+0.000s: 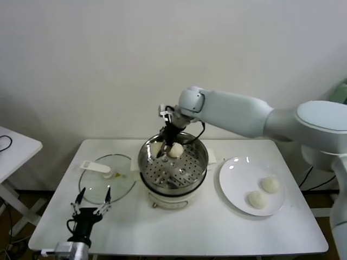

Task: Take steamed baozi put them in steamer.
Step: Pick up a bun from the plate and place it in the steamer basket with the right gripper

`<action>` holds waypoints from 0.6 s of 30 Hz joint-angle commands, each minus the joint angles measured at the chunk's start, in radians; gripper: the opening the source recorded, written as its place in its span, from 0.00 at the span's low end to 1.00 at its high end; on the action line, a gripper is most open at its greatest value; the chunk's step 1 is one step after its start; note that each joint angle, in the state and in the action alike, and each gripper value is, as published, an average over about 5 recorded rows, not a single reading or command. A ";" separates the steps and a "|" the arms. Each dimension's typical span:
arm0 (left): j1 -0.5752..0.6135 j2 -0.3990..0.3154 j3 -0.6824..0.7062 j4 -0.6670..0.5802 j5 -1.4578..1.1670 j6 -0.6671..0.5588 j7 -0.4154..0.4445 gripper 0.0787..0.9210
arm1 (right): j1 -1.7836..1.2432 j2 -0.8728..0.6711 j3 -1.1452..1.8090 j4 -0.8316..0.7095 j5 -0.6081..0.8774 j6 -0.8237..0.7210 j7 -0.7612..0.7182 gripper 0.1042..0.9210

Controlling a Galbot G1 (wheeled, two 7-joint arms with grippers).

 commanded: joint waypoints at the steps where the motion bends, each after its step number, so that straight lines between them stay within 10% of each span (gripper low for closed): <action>1: 0.003 0.003 -0.002 0.002 -0.008 -0.002 0.001 0.88 | -0.052 0.063 -0.003 -0.038 -0.011 -0.007 0.012 0.66; 18: 0.003 0.003 0.001 0.010 -0.008 -0.003 0.001 0.88 | -0.061 0.050 -0.018 -0.044 -0.064 0.013 -0.006 0.66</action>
